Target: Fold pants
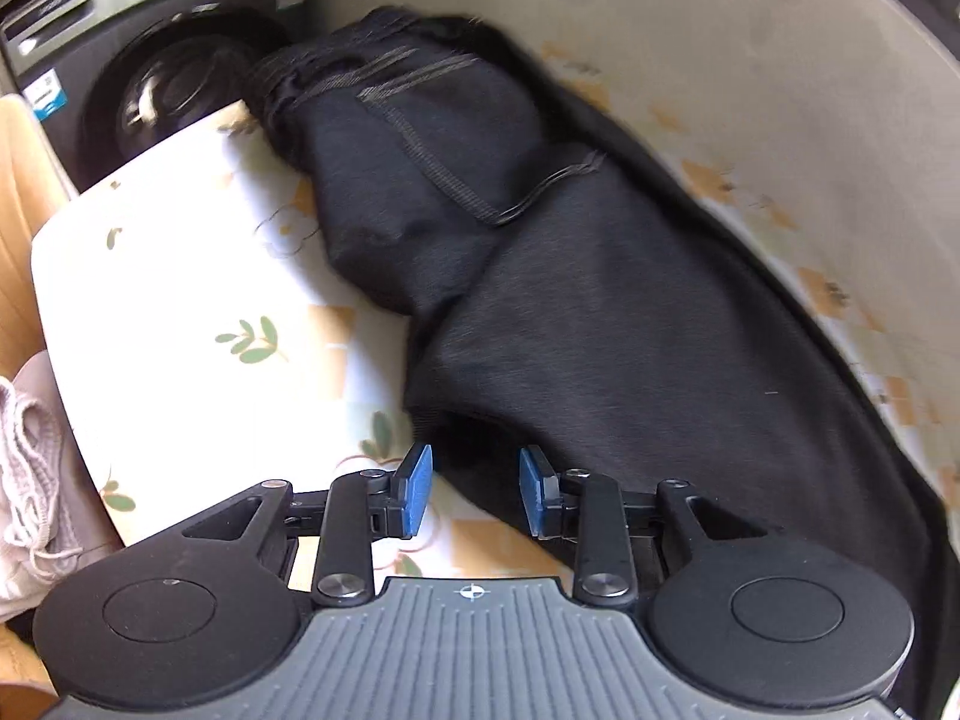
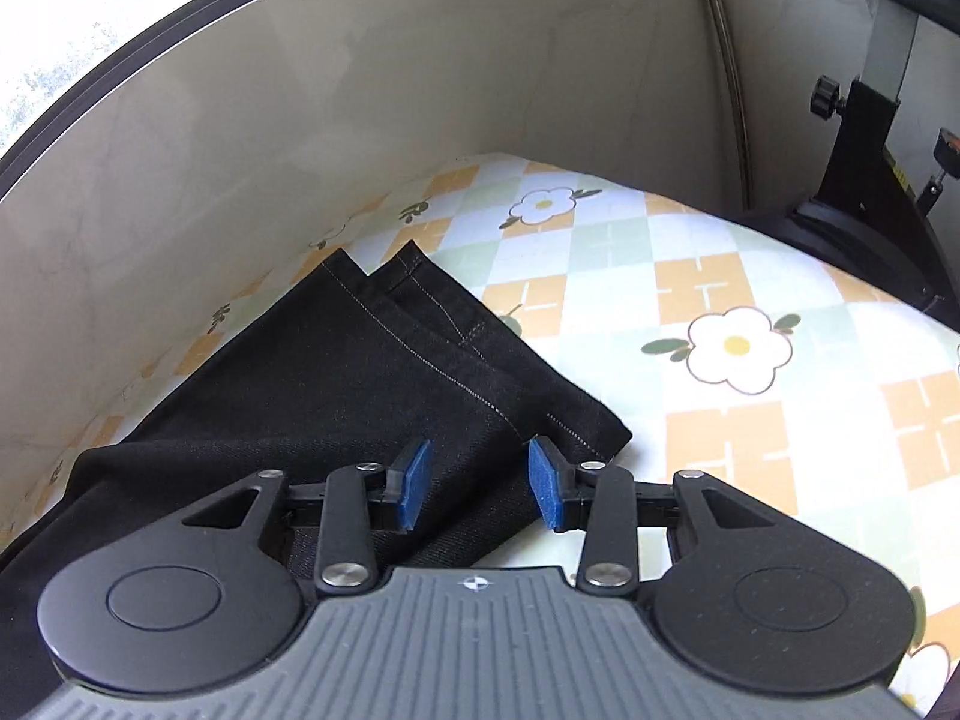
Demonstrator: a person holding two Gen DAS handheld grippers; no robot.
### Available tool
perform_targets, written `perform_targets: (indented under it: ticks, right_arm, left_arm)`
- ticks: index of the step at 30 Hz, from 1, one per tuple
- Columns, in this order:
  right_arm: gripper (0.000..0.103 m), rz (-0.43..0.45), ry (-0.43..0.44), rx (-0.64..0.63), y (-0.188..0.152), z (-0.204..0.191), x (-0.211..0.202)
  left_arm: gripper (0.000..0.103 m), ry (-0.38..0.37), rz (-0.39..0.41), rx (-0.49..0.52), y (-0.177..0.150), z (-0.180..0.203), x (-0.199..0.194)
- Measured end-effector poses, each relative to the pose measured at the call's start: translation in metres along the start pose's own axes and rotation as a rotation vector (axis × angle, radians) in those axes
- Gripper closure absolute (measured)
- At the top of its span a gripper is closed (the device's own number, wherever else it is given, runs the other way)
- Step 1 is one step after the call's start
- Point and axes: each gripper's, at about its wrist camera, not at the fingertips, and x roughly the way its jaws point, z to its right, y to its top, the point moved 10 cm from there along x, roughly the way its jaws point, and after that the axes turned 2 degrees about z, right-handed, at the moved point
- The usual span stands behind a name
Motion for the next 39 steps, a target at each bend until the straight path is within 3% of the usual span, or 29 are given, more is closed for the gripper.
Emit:
perform_targets:
  ticks: [3, 4, 5, 6, 9, 13, 18, 22, 24, 26, 32, 39]
  right_arm:
    - [0.063, -0.009, 0.0, 0.015, -0.003, 0.001, 0.002]
    - [0.068, 0.004, -0.002, 0.013, -0.001, -0.001, 0.003]
    - [0.086, 0.025, 0.005, 0.004, 0.003, -0.005, 0.001]
    - [0.094, 0.041, 0.021, -0.014, 0.006, -0.012, 0.0]
    - [0.098, 0.03, 0.094, -0.093, 0.009, -0.042, 0.005]
    - [0.103, -0.036, 0.139, -0.123, 0.0, -0.066, 0.027]
    - [0.103, -0.094, 0.145, -0.065, -0.009, -0.06, 0.046]
    - [0.103, -0.101, 0.179, -0.067, -0.01, -0.054, 0.043]
    - [0.103, -0.112, 0.192, -0.046, -0.011, -0.049, 0.039]
    - [0.095, -0.11, 0.188, -0.028, -0.008, -0.044, 0.032]
    - [0.088, -0.004, 0.121, 0.0, 0.016, -0.009, -0.01]
    - [0.082, -0.059, 0.064, 0.086, 0.008, 0.023, -0.007]
  left_arm:
    - [0.07, -0.069, 0.1, 0.067, 0.01, 0.023, -0.024]
    - [0.069, -0.093, 0.135, 0.1, 0.013, 0.034, -0.029]
    - [0.069, -0.12, 0.161, 0.143, 0.015, 0.047, -0.031]
    - [0.069, -0.152, 0.171, 0.185, 0.014, 0.061, -0.03]
    - [0.069, -0.247, 0.145, 0.294, 0.002, 0.104, -0.019]
    - [0.069, -0.309, 0.07, 0.437, -0.028, 0.152, 0.004]
    - [0.069, -0.349, -0.01, 0.585, -0.068, 0.184, 0.024]
    - [0.069, -0.336, -0.087, 0.63, -0.093, 0.18, 0.04]
    - [0.069, -0.329, -0.061, 0.643, -0.095, 0.174, 0.045]
    - [0.069, -0.322, -0.048, 0.669, -0.098, 0.175, 0.046]
    - [0.069, -0.308, -0.028, 0.656, -0.103, 0.174, 0.045]
    - [0.069, -0.32, -0.025, 0.641, -0.111, 0.186, 0.043]
